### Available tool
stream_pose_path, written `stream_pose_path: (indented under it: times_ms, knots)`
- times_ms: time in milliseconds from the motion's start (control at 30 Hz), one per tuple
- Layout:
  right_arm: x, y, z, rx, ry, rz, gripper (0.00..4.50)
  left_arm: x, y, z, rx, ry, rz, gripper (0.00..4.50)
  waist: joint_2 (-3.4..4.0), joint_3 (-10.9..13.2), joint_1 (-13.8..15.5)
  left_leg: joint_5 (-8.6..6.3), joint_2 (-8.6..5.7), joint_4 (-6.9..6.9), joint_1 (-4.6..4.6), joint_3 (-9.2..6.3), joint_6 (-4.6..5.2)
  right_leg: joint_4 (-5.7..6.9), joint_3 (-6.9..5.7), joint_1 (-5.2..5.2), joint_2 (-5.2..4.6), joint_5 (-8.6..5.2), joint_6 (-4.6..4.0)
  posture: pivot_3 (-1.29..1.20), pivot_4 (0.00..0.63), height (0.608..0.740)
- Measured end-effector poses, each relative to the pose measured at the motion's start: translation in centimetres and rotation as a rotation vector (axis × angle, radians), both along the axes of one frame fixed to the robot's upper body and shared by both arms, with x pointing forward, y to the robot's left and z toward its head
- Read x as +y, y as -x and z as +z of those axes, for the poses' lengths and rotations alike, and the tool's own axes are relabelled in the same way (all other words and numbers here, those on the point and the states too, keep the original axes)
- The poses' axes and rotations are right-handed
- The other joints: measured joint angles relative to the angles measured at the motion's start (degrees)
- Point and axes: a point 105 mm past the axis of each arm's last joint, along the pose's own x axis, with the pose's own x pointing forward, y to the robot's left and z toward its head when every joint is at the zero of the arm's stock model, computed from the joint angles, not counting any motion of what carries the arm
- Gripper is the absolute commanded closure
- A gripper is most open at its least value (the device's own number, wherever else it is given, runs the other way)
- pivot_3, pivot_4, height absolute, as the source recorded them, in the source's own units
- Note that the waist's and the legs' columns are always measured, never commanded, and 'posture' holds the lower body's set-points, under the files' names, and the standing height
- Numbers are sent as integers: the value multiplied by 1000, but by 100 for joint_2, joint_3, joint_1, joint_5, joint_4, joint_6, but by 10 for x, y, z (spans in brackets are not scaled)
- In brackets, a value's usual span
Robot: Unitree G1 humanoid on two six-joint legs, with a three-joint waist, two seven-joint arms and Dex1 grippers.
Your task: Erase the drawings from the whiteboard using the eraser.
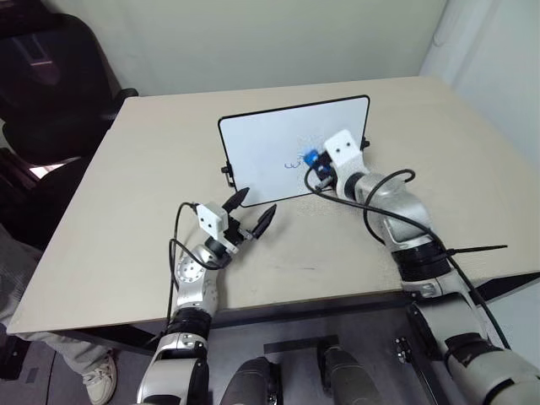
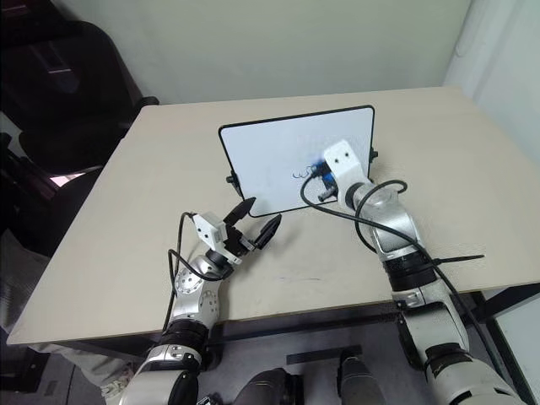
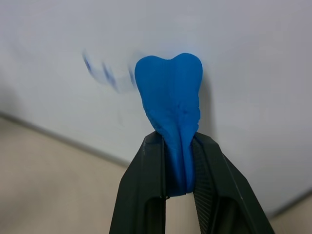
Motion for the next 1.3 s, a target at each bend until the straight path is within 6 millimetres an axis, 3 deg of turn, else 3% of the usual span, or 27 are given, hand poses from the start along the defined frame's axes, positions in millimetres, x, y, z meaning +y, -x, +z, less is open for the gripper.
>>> stream_pose_path:
  times_ms: [67, 167, 400, 667, 800, 1000, 1067, 1300]
  knots:
    - [5, 2, 13, -34, -7, 19, 4030, -1, -1, 0, 1, 2, -2, 0, 0, 0, 18, 0, 1, 0, 1, -2, 0, 0, -2, 0, 0, -1, 1, 0, 150, 726]
    - [5, 1, 12, -29, -5, 17, 4030, -2, -1, 1, -1, 5, -4, 0, 1, -1, 35, 0, 0, 0, 3, -2, 0, -1, -1, -4, -3, -5, 6, 0, 150, 726]
    - [-12, -5, -44, 122, 48, -43, 4030, -1, 0, 0, -1, 3, 1, 0, 1, -1, 25, 0, -1, 0, 3, 1, -1, 0, 3, 2, -4, -1, 2, 0, 150, 726]
    - [-20, -12, -57, 158, 75, -76, 4030, 0, 0, 0, -4, 0, 7, 0, 1, -1, 6, 1, 0, 0, 4, 1, -1, -1, 3, 2, -3, 1, 1, 0, 150, 726]
    - [-15, -10, -50, 148, 30, -45, 4030, 3, 0, 0, -4, -3, 16, 0, 1, -1, -2, 1, 0, 0, -2, 1, -1, 0, 3, -3, 0, 4, -4, 0, 150, 726]
    - [14, -1, 10, -23, -18, 77, 4030, 5, 1, -1, -2, -6, 24, 0, 2, 0, -18, 1, 3, 0, 0, -1, -3, 2, 1, -7, 6, 7, -10, 0, 150, 726]
    - [19, 1, 19, -49, -24, 92, 4030, 5, 1, 1, -7, -6, 23, 0, 2, 0, -7, 0, 3, 0, 1, -2, -4, 1, 0, -6, 5, 2, -6, 0, 150, 726]
    - [14, -7, -5, 28, 23, 52, 4030, 4, 1, 1, -10, -1, 24, 0, 4, -2, 8, -3, 1, 0, 4, -2, -4, 2, 0, -7, 2, -1, -10, 0, 150, 726]
